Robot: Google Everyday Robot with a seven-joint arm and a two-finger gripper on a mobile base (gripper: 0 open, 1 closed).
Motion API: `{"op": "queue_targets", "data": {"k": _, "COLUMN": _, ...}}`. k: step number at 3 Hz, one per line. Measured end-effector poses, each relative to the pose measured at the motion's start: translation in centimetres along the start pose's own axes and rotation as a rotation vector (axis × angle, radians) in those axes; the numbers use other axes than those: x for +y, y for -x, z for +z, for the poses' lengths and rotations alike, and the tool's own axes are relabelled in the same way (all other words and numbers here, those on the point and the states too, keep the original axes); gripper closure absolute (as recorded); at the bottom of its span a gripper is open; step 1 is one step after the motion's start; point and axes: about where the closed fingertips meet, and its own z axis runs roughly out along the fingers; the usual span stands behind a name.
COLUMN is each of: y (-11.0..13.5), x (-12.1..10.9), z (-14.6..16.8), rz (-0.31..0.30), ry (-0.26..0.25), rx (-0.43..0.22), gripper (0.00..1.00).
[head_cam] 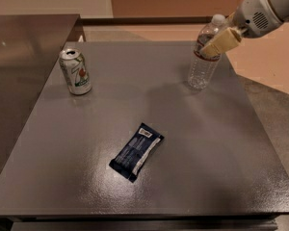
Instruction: Move water bottle near 7up can
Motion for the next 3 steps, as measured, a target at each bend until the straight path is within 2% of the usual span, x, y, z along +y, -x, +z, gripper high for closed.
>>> {"op": "queue_targets", "data": {"k": 1, "y": 3.3, "x": 1.6, "z": -0.5, "rz": -0.053, "ry": 0.053, "rx": -0.058, "gripper": 1.00}}
{"op": "queue_targets", "data": {"k": 2, "y": 7.0, "x": 3.8, "z": 0.2, "rz": -0.116, "ry": 0.114, "rx": -0.095, "gripper": 1.00}}
{"op": "queue_targets", "data": {"k": 3, "y": 10.6, "x": 6.4, "z": 2.2, "rz": -0.176, "ry": 0.185, "rx": -0.112, "gripper": 1.00}}
